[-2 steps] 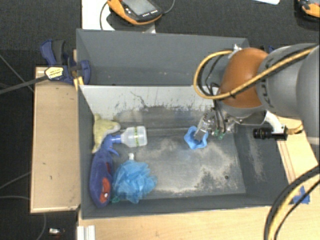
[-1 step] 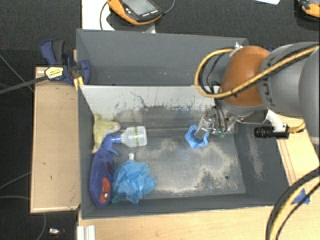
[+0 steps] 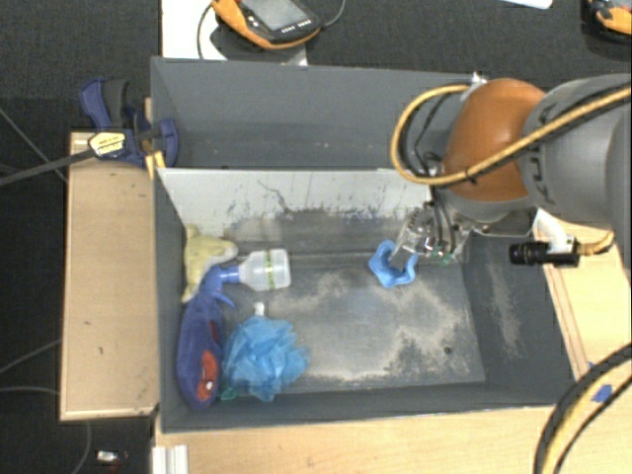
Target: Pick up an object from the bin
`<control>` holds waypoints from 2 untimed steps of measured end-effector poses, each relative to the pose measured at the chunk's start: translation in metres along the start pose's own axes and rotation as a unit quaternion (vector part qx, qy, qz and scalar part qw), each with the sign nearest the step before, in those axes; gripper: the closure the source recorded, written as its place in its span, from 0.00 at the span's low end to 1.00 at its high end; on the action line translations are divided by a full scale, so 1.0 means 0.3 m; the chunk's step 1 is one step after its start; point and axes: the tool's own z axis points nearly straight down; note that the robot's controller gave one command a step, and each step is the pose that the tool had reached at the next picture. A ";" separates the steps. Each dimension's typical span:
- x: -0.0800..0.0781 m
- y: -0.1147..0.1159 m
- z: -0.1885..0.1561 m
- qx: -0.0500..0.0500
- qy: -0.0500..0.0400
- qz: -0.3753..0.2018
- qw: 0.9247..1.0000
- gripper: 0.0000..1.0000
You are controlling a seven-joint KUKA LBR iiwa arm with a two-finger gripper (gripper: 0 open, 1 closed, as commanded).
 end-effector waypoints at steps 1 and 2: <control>-0.001 0.000 -0.019 0.000 0.000 -0.002 1.000 1.00; 0.002 -0.001 -0.072 0.001 0.003 -0.003 1.000 1.00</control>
Offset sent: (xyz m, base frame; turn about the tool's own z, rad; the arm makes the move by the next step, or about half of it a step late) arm 0.0008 0.0001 0.0662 -0.0013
